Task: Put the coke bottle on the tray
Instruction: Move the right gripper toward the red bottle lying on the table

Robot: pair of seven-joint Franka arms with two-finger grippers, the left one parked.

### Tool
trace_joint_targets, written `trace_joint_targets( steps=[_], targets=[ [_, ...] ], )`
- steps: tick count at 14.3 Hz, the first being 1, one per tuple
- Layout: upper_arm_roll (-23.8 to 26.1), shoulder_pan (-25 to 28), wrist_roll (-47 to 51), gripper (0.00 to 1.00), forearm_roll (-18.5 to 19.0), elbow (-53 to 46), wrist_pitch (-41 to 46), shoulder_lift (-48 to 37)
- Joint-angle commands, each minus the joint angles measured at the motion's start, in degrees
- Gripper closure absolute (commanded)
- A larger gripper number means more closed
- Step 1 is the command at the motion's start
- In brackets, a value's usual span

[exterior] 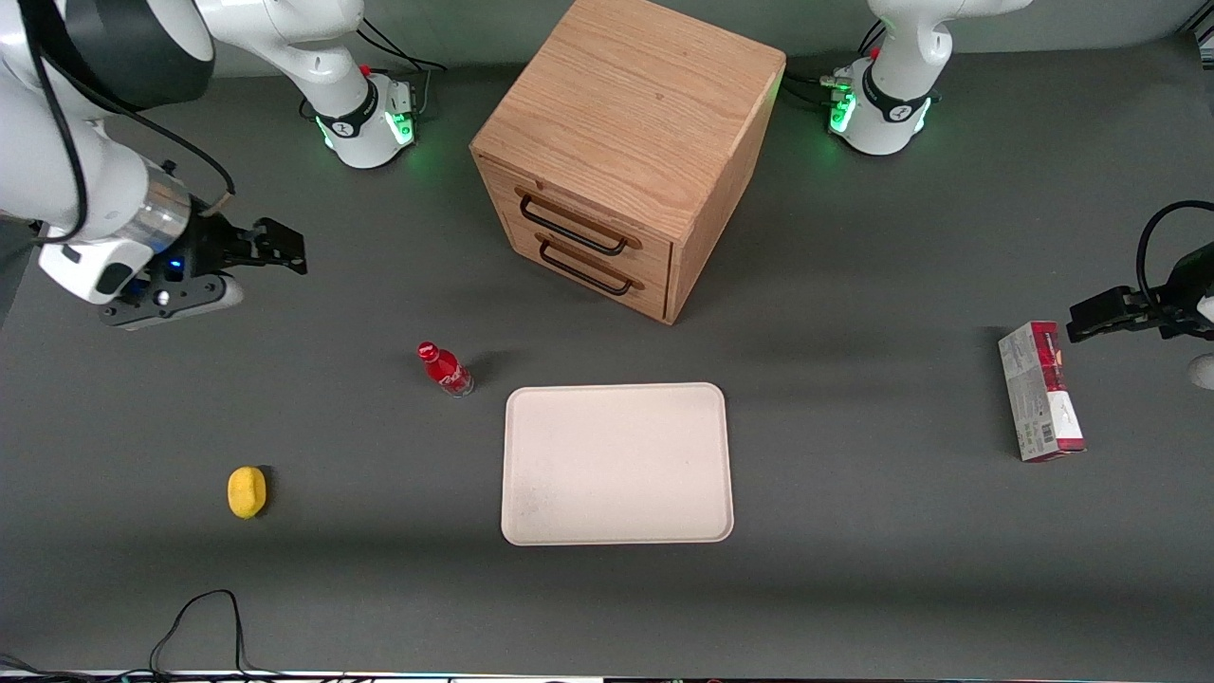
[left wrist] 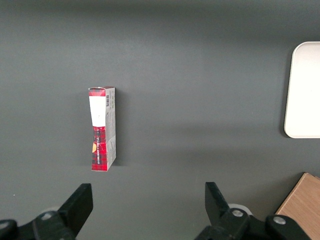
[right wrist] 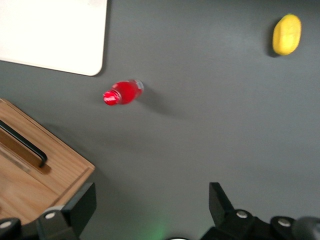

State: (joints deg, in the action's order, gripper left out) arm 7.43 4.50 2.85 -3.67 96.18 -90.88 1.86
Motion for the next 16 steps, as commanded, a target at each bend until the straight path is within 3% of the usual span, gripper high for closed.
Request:
trace_joint_targets(
  steps=[1, 5, 11, 16],
  targets=[
    [0.31, 4.18, 8.80, 0.00, -0.73, -8.27, 1.59, 6.92],
    [0.31, 10.08, 18.32, 0.00, -0.64, -9.43, 1.59, 7.02],
    [-0.31, 9.65, 17.19, 0.00, 0.06, -7.50, 1.07, 7.63],
    [-0.48, 9.38, 17.18, 0.00, -0.02, -7.32, -6.83, 16.05]
  ],
)
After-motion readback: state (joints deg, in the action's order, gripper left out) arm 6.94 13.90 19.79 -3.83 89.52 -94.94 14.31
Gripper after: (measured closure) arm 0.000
